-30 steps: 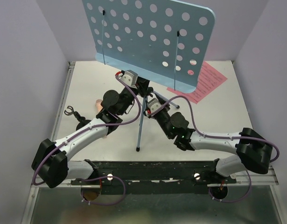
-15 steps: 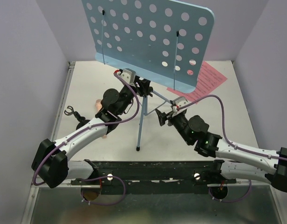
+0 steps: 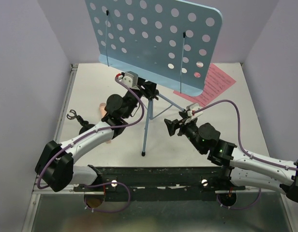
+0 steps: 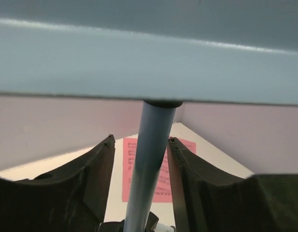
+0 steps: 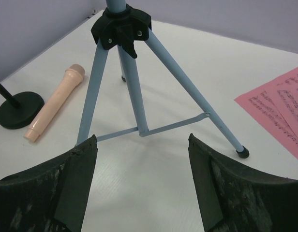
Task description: Pack up the instrument practice props
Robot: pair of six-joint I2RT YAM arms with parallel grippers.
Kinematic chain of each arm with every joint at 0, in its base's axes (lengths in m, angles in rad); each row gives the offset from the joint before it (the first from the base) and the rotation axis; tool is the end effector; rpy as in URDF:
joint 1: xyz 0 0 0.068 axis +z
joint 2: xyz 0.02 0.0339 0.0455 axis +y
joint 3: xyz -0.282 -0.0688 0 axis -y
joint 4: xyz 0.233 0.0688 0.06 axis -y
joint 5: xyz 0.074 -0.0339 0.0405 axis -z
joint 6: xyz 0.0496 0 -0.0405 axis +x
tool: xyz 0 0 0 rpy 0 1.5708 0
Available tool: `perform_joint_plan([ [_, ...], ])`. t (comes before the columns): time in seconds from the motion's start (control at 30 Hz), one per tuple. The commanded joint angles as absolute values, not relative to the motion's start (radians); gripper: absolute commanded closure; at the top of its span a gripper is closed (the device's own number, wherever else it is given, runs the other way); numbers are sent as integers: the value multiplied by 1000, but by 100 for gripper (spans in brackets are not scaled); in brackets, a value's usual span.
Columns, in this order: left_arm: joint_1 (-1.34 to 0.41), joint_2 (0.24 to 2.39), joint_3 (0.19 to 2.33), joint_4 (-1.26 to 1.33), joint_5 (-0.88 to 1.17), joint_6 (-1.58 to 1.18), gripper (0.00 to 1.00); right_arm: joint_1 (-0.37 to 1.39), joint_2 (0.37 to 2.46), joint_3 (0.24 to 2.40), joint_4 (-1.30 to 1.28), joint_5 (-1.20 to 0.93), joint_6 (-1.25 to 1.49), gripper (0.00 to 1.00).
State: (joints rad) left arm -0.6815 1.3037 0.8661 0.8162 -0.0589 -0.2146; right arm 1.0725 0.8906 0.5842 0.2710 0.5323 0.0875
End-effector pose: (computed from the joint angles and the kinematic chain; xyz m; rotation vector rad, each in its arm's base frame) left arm 0.2323 -0.1847 0.3868 0.2317 1.2042 -0.7498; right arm 0.1175 0.1633 0.3155 -0.3779 1.5769 0.4719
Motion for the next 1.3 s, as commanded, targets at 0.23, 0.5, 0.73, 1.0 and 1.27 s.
perform_joint_plan([
  [0.23, -689, 1330, 888, 928, -61, -201, 59, 1077, 881, 568, 239, 520, 146, 16],
  [0.5, -695, 1344, 873, 957, -46, -167, 100, 1078, 888, 561, 239, 500, 163, 16],
  [0.73, -704, 1376, 853, 851, -81, -140, 100, 1078, 914, 565, 236, 512, 167, 17],
  [1.0, -707, 1430, 749, 913, -124, -176, 100, 1078, 916, 525, 276, 558, 204, 17],
  [1.27, -713, 1454, 686, 931, -147, -196, 100, 1078, 939, 457, 419, 629, 219, 18],
])
